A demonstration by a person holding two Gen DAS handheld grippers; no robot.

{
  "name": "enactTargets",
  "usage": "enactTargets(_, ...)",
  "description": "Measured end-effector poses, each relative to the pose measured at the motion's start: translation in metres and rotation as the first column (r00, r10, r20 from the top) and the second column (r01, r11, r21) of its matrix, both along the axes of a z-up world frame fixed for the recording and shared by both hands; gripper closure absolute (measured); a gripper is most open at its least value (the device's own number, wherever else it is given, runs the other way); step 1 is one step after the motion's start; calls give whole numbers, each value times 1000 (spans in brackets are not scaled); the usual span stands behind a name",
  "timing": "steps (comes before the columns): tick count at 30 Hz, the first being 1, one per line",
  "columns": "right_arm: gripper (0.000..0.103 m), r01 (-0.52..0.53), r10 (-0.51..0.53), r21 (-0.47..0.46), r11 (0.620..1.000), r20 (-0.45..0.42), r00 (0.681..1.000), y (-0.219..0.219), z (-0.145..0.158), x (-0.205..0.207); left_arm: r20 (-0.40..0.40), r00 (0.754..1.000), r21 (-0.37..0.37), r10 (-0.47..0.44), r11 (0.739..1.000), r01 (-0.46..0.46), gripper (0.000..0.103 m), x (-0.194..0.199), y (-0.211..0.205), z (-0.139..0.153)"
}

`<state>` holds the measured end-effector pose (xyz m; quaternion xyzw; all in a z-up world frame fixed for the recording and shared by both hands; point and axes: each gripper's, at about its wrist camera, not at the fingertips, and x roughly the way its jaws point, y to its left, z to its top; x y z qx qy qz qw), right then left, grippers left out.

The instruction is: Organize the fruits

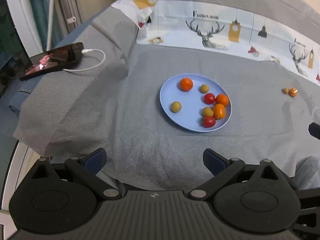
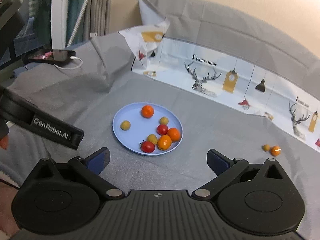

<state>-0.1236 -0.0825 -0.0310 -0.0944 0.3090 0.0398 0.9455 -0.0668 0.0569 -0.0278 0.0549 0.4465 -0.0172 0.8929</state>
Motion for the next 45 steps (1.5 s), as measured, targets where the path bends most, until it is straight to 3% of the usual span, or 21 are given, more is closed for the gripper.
enactTargets(8,1,14,-15,10,1000,96,995,-4,18,-34,77,997,1,-14,1000,14,0,-35,-4,24)
enactTargets(19,1,1,-2,8,1000,146,989,0,28,-57,130,991,-4,-24,1000,25,0,-59,-3,39)
enactTargets(45,1,-3,2,3,1000,135,991,3,28,-59,123,992,-16,-24,1000,26,0,-58,4,37)
